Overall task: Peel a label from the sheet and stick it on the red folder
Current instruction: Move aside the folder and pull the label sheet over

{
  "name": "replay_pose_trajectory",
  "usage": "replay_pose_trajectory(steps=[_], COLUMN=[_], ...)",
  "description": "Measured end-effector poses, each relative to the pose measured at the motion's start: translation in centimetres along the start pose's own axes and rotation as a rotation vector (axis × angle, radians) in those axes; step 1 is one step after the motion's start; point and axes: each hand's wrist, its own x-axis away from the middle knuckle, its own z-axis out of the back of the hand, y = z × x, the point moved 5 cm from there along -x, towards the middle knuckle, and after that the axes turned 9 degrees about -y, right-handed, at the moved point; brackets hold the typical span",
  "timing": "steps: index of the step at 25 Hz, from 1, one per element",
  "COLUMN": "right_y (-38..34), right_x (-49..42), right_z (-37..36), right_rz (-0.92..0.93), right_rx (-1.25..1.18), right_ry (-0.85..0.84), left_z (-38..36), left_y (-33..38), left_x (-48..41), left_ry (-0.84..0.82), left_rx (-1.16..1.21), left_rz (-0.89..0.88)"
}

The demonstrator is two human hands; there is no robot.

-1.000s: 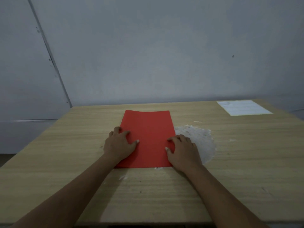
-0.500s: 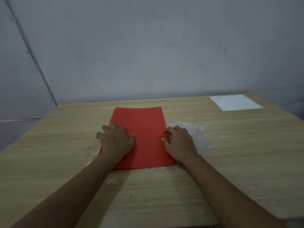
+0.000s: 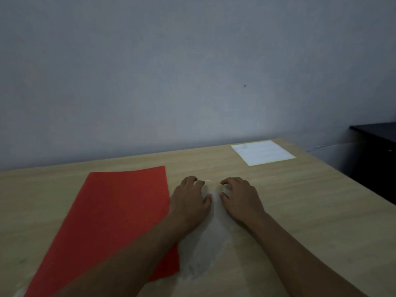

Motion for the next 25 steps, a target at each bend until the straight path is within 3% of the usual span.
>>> replay_pose_trajectory(steps=[11,25], right_y=[13.6,19.2], right_x=[-5.1,-12.1], right_z=[4.5,5.4], right_rz=[-0.231,-0.310], right_rx=[0.091,0.046], right_ry=[0.103,0.102], left_z=[-6.4,-8.4], left_y=[9.4,11.1], left_x=[-12.2,-20.8], left_ry=[-0.100,-0.072], left_rx=[0.084,0.195], left_rz=[-0.037,0.046])
